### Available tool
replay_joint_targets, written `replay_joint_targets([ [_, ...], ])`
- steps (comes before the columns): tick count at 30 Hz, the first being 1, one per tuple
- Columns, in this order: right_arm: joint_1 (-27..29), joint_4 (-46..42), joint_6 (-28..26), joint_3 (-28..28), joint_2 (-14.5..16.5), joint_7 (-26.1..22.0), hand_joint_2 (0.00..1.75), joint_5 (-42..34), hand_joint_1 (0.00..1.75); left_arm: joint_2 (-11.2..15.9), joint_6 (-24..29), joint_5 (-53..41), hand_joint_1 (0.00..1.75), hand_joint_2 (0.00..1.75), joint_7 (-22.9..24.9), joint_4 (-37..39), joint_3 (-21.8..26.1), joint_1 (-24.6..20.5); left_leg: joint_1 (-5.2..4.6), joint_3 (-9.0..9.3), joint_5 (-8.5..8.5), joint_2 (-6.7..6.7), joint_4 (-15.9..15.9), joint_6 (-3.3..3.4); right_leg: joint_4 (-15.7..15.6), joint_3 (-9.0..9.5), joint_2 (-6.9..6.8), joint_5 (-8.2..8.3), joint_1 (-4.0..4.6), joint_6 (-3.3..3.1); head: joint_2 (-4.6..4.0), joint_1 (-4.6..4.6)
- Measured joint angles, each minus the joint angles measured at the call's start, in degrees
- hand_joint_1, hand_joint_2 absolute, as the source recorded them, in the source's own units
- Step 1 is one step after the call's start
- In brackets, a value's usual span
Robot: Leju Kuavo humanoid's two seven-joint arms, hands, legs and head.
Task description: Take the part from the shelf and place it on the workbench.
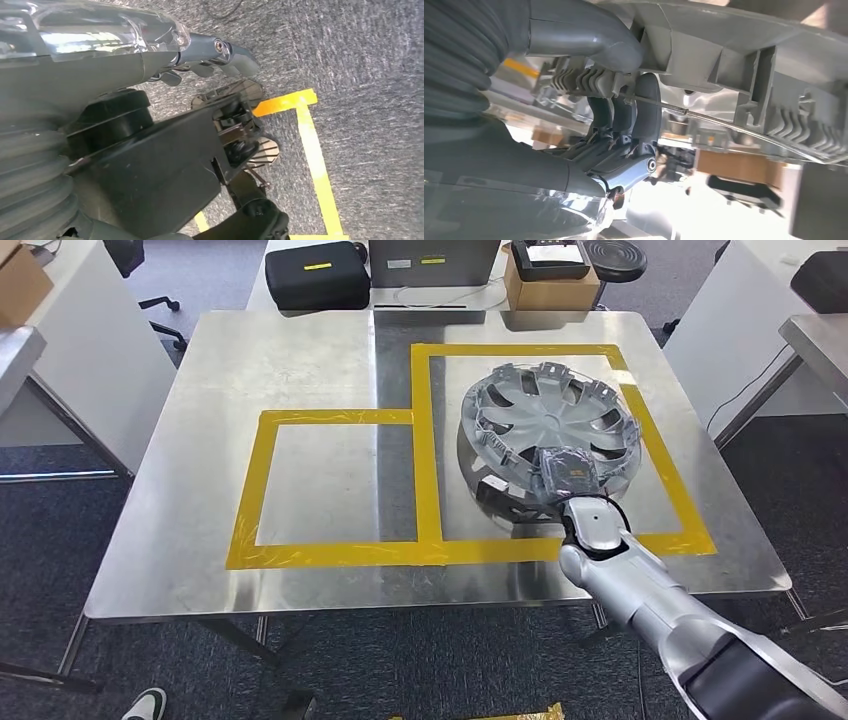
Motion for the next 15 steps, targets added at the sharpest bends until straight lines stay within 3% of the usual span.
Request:
replay_joint_targets([
  [9,0.1,0.8,0.1,1.6,8.2,-4.9,1.75,2.4,1.75,-0.6,-0.7,-0.3,0.0,1.75,-0.1,0.0,0.0,-0.6,0.02,0.04,-0.02,0.03,0.0,-0.03,0.1,-0.07,0.1,-0.02,0.01,-0.02,0.0,-0.11],
  [15,0.1,1.0,-0.3,2.6,9.6,-5.6,1.75,1.0,1.75,-0.5,-1.4,-1.2,0.0,1.75,-0.8,0.0,0.0,-0.6,0.01,0.01,-0.01,-0.41,0.0,-0.03,0.1,-0.04,0.04,-0.03,-0.01,-0.04,0.0,-0.08],
])
